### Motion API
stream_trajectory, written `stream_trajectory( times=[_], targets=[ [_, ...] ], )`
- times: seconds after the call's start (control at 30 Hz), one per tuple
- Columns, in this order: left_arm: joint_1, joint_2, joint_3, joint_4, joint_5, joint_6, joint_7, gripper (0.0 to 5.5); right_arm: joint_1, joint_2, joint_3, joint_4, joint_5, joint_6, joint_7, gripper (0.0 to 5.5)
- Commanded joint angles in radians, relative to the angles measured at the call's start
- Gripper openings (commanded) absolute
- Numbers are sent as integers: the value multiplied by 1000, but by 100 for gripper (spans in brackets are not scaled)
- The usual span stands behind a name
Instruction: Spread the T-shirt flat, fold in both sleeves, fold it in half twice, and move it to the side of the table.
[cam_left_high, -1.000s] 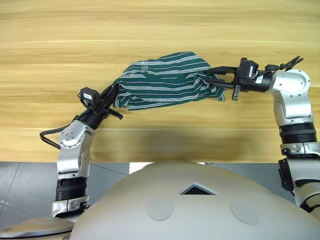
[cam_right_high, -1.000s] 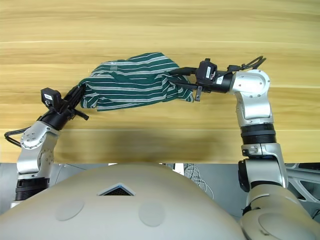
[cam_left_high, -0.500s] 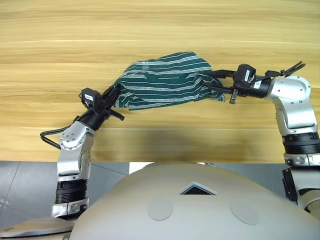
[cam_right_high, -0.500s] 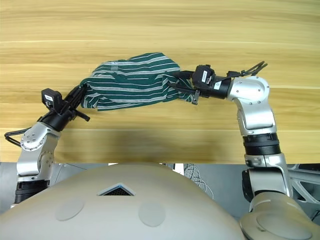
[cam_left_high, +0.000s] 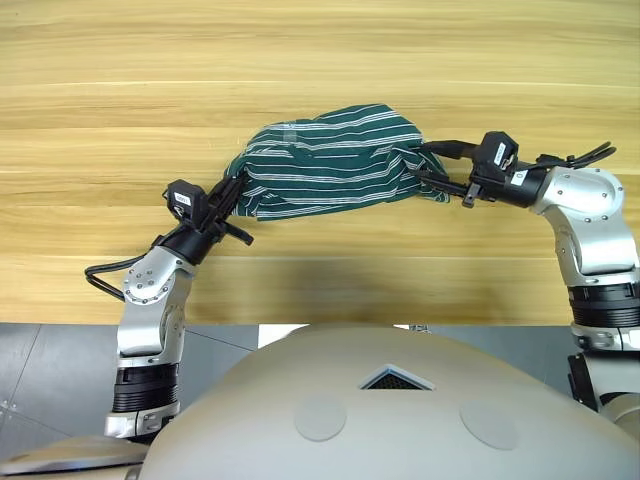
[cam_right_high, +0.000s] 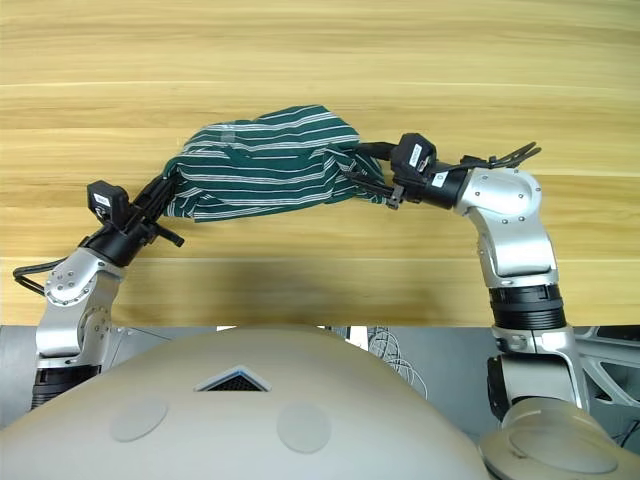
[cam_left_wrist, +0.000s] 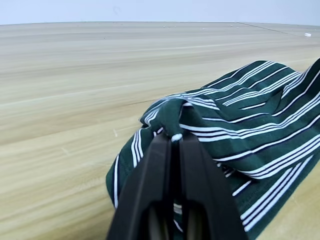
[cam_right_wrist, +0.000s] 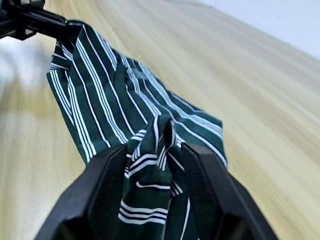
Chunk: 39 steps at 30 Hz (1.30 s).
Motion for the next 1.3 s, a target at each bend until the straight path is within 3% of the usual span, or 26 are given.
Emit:
stream_trajectory(
  times=[0.03,0.3,0.67,0.83,0.97,1.13,1.2,1.3],
  targets=[
    [-1,-2,-10,-23,10,20,8,0,-15,-7,18,-17,-1,55,-2,202],
    [6,-3,-16,-47,11,36,13,0,-46,5,15,-22,-9,136,-50,202],
    [9,-7,-15,-44,12,33,16,0,-69,-6,32,-29,-16,155,-42,3],
    [3,-7,-11,-39,12,30,17,0,-63,-13,1,-53,11,144,-29,3],
    [-98,-8,106,-41,-78,53,67,0,-102,-48,-106,-72,78,62,18,3],
    [-178,103,384,-303,-411,123,87,0,-138,-128,-444,-153,411,-96,229,3],
    [-195,141,418,-414,-469,149,117,0,-171,-147,-495,-174,459,-102,229,3],
    [-248,220,436,-529,-507,212,181,0,-283,-174,-465,-123,375,-114,155,3]
  ],
)
